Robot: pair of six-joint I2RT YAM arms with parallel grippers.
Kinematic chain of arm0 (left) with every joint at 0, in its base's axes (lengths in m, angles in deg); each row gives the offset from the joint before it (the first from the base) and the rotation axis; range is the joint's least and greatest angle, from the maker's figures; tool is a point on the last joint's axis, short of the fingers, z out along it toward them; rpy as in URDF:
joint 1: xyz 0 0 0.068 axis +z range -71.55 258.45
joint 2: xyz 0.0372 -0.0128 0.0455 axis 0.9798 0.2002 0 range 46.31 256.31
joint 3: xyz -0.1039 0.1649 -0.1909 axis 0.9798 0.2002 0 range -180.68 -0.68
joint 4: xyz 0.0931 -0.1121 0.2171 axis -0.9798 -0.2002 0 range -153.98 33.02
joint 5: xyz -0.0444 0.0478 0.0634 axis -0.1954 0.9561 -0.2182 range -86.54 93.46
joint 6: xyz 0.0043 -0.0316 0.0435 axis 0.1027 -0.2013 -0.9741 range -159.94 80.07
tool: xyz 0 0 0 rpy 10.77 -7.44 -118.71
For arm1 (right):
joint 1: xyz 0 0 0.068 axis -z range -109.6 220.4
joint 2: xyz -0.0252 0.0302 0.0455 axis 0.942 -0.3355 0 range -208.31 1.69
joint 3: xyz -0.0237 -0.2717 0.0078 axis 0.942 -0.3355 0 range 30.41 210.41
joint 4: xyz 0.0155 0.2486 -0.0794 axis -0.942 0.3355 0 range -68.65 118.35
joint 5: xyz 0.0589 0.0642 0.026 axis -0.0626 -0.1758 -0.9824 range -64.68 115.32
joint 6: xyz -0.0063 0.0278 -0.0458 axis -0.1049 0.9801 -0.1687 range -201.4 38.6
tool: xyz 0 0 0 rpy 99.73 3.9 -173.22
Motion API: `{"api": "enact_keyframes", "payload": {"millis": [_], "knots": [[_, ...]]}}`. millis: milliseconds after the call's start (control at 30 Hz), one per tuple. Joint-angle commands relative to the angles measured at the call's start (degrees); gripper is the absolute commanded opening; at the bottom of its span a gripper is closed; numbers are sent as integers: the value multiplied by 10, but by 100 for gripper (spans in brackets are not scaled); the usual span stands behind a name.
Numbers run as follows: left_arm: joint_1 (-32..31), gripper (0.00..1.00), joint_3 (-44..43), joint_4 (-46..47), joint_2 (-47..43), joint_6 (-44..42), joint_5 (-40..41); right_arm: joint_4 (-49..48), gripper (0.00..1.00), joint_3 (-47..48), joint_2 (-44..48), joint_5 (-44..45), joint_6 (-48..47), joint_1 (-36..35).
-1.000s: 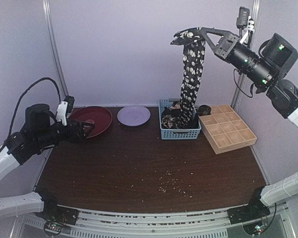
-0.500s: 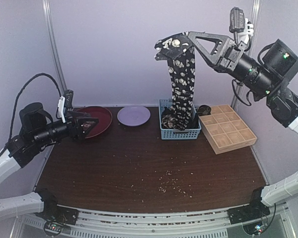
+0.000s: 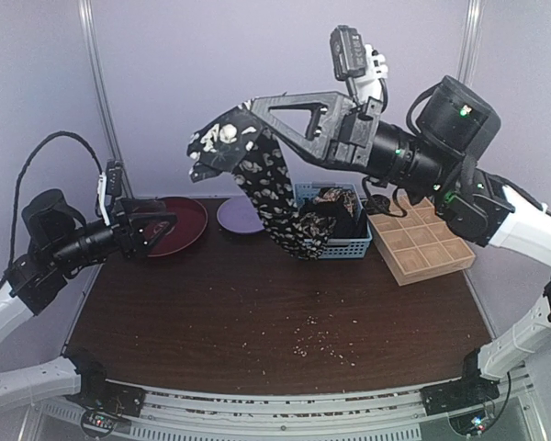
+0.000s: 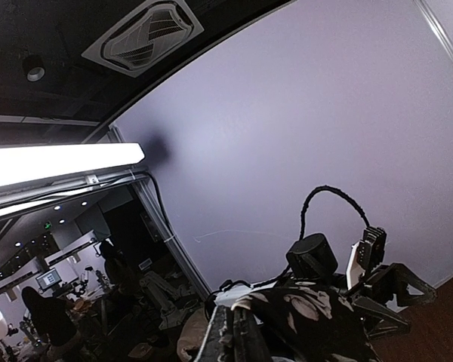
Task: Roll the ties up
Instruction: Pick up the tie from the center of the board.
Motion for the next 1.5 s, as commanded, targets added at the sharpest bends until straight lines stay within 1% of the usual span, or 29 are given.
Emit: {"api": "enact_keyframes", "payload": {"millis": [0, 167, 400, 533, 633, 767, 867, 967, 1033, 1100, 1200, 1300, 1367, 1467], "knots": [[4, 72, 0, 37, -11, -8, -22, -65, 0, 47, -11, -27, 27, -12], [4, 72, 6, 46, -13, -11, -37, -99, 0, 60, -17, -30, 41, -14], [4, 71, 22, 99, 0, -1, -109, -100, 0, 78, -9, -10, 24, -14], [4, 71, 23, 105, 9, 7, -111, -78, 0, 64, 11, 20, 0, -13], [4, 71, 32, 105, 9, 12, -102, -18, 0, 15, 45, 103, -53, -13], [3, 70, 44, 111, 9, 21, -98, 70, 0, -55, 110, 305, -122, -10], [4, 70, 46, 110, 14, 25, -88, 109, 0, -106, 162, 429, -153, -6], [4, 70, 54, 99, 23, 32, -53, 139, 0, -174, 222, 548, -174, -4], [3, 68, 66, 89, 33, 37, -30, 168, 0, -243, 256, 656, -171, 1], [2, 67, 79, 86, 53, 39, -20, 206, 0, -296, 292, 770, -140, 16], [-8, 63, 94, 86, 83, 41, 3, 255, 0, -359, 334, 838, -86, 48], [-24, 60, 109, 87, 115, 41, 27, 281, 0, -404, 368, 867, -51, 76], [-46, 58, 118, 88, 137, 37, 52, 290, 0, -425, 376, 869, -42, 95], [-88, 56, 129, 100, 178, 27, 79, 309, 0, -439, 373, 842, -18, 120]]}}
